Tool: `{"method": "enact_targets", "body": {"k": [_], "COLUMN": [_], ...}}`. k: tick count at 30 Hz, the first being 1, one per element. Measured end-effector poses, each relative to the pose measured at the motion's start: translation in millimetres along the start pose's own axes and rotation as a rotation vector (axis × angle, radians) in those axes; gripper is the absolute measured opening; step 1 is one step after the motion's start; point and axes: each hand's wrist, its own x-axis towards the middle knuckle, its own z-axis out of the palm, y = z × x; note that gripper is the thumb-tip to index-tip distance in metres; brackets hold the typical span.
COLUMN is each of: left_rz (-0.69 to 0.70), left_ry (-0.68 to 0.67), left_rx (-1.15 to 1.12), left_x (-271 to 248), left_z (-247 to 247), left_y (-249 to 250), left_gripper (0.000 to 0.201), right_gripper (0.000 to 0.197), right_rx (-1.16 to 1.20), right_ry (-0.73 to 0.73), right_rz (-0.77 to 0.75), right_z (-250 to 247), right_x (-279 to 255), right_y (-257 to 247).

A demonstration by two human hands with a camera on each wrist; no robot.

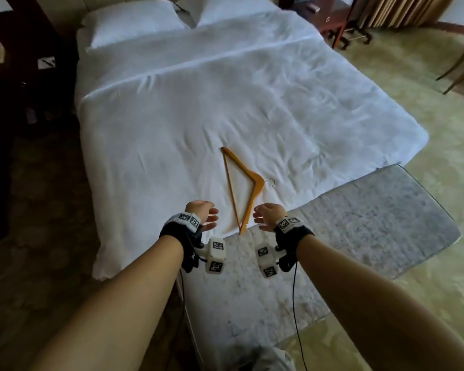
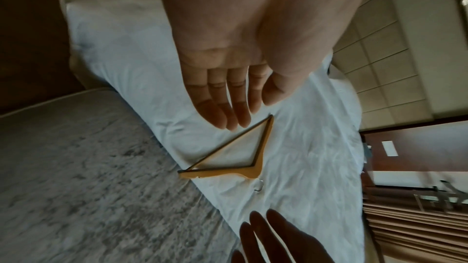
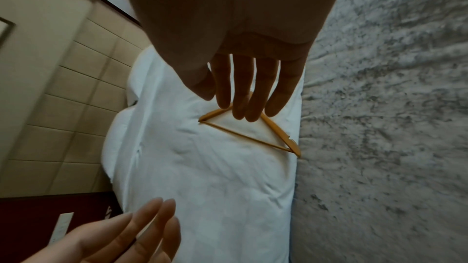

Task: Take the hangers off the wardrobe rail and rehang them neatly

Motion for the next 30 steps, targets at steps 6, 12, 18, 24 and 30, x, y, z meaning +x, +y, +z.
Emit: {"method": "enact_targets", "body": {"k": [6, 12, 18, 24, 30], "left_rz": [-0.135, -0.248, -0.303, -0.349, -0.514], "left_ry": [0.067, 0.137, 0.167, 0.097, -0.002], "left_rx": [0.031, 0.047, 0.127, 0.27, -0.07], "left_x": [65.4, 121.6, 177.7, 230.7, 252.8], "left_z": [51.1, 94.3, 111.1, 124.4, 136.9], "left_y": [-23.8, -56.1, -80.8, -110.8, -142.6], "left_gripper": [0.01, 0.009, 0.017, 0.023, 0.055], "right_gripper": [0.018, 0.019, 0.015, 0.031, 0.022], "right_rx": [0.014, 0.033, 0.077, 0.147, 0.335], "right_ry": [-0.122, -0.171, -0.256, -0.373, -0.364], "right_rz": [0.146, 0.301, 0.376, 0.385, 0.465], "right_z": [-11.9, -6.7, 10.6, 26.2, 38.8], "right_x": [90.2, 170.0, 233.9, 280.2, 308.5], "right_y": [40.1, 81.6, 115.1, 131.7, 137.1]}}
